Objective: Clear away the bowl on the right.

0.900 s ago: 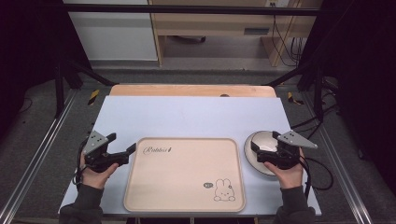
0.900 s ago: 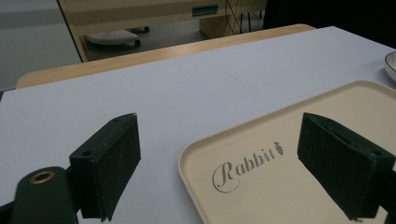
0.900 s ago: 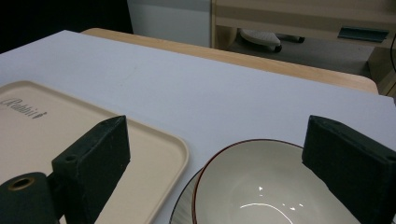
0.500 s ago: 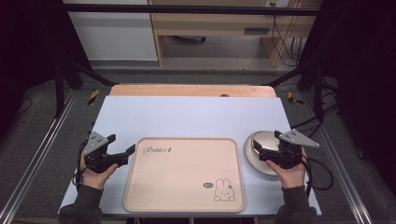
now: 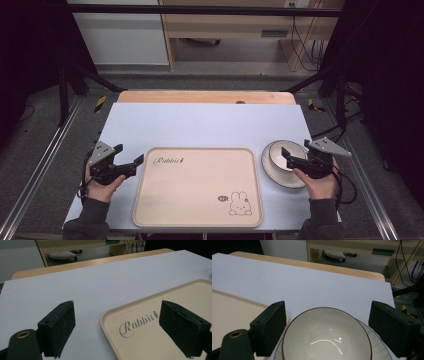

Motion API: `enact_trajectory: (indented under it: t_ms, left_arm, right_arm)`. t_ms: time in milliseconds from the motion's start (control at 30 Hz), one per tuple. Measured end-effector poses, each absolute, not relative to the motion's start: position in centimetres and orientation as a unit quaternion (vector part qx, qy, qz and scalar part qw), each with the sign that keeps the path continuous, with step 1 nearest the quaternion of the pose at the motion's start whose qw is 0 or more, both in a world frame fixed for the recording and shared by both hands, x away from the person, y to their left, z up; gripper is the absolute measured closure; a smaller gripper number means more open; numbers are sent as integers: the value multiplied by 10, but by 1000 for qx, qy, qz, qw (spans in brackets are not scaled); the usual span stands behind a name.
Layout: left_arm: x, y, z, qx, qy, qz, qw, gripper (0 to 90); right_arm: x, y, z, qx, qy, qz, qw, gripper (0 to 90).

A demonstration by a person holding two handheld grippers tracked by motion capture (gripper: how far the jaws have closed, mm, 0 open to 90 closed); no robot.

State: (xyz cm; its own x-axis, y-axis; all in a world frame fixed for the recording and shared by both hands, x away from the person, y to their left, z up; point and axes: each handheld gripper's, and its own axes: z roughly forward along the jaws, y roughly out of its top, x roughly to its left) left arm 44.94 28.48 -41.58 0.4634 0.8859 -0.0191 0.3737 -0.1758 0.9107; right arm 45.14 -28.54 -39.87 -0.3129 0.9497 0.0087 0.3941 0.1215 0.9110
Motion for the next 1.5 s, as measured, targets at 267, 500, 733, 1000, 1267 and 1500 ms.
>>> enact_trajectory:
  t_ms: [267, 500, 733, 1000, 1267, 1500]
  left_arm:
    - [450, 284, -418, 718, 440, 273, 464, 131]
    - [451, 283, -418, 720, 440, 273, 462, 131]
    - [451, 283, -418, 721, 439, 273, 461, 132]
    - [452, 282, -420, 723, 439, 274, 457, 133]
    - [452, 280, -420, 725, 437, 276, 456, 135]
    - [452, 280, -421, 725, 437, 275, 455, 136]
  right_arm:
    - [456, -299, -403, 518, 671, 426, 317, 181]
    - [462, -307, -409, 534, 671, 407, 313, 197]
    - [467, -311, -417, 551, 676, 386, 300, 227]
    - [475, -312, -426, 562, 688, 358, 287, 275]
    - [479, -314, -431, 573, 693, 345, 270, 366]
    - [483, -314, -434, 584, 696, 335, 249, 467]
